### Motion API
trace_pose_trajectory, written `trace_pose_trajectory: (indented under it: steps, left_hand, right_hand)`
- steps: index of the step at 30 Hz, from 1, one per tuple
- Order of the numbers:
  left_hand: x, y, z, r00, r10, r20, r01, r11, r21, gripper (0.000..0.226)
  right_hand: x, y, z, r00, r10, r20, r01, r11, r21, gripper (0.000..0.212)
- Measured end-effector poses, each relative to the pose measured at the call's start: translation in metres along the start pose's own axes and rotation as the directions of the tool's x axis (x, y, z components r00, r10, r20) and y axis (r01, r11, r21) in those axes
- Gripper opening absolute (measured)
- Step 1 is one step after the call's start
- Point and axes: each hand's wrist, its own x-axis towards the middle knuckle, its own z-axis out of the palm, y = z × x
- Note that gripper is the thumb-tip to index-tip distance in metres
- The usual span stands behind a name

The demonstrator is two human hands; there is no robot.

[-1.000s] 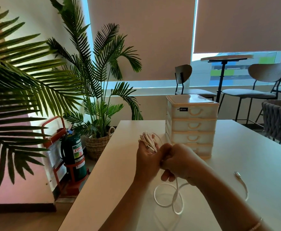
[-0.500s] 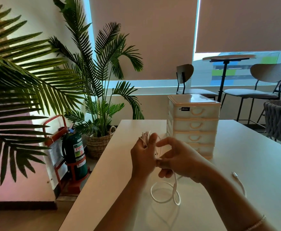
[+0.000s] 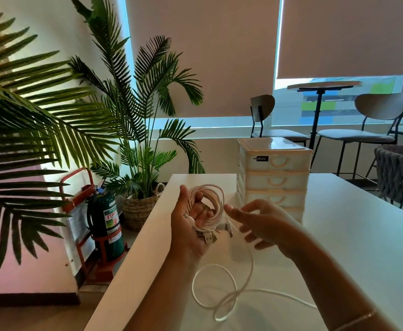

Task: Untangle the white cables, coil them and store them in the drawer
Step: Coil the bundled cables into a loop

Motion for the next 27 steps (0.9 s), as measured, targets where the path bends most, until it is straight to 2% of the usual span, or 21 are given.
trace_pose_trajectory:
  steps: [3, 6, 9, 11, 13, 18, 23, 27]
  left_hand:
    - [-0.001, -0.002, 0.001, 0.996, -0.063, 0.07, 0.066, 0.997, -0.04, 0.04]
    - [-0.003, -0.003, 0.002, 0.984, -0.098, 0.15, 0.104, 0.994, -0.03, 0.04]
    - [-0.005, -0.006, 0.0, 0.956, -0.149, 0.254, 0.136, 0.988, 0.066, 0.043]
    - [-0.003, -0.006, -0.002, 0.937, -0.17, 0.304, 0.142, 0.983, 0.113, 0.044]
    - [-0.002, -0.006, -0.003, 0.942, -0.172, 0.287, 0.154, 0.984, 0.087, 0.045]
    - [-0.004, -0.009, 0.001, 0.979, -0.129, 0.16, 0.119, 0.99, 0.072, 0.048]
    - [-0.001, -0.011, -0.001, 0.991, -0.072, 0.109, 0.061, 0.993, 0.105, 0.036]
    - [-0.001, -0.013, -0.002, 0.994, -0.078, 0.081, 0.068, 0.99, 0.121, 0.026]
  right_hand:
    - [0.014, -0.002, 0.003, 0.997, -0.071, -0.042, 0.073, 0.996, 0.045, 0.101]
    - [0.023, -0.007, 0.008, 0.974, -0.197, 0.111, 0.163, 0.951, 0.262, 0.108]
    - [0.03, -0.008, 0.009, 0.938, -0.278, 0.206, 0.187, 0.909, 0.372, 0.075]
    - [0.034, -0.007, 0.012, 0.937, -0.278, 0.21, 0.193, 0.916, 0.352, 0.051]
    - [0.037, -0.006, 0.017, 0.942, -0.283, 0.178, 0.22, 0.925, 0.31, 0.033]
    - [0.046, -0.003, 0.032, 0.957, -0.282, 0.07, 0.263, 0.943, 0.202, 0.033]
    - [0.049, -0.004, 0.041, 0.934, -0.336, -0.119, 0.343, 0.938, 0.042, 0.031]
    - [0.048, -0.004, 0.038, 0.932, -0.354, -0.076, 0.361, 0.922, 0.142, 0.028]
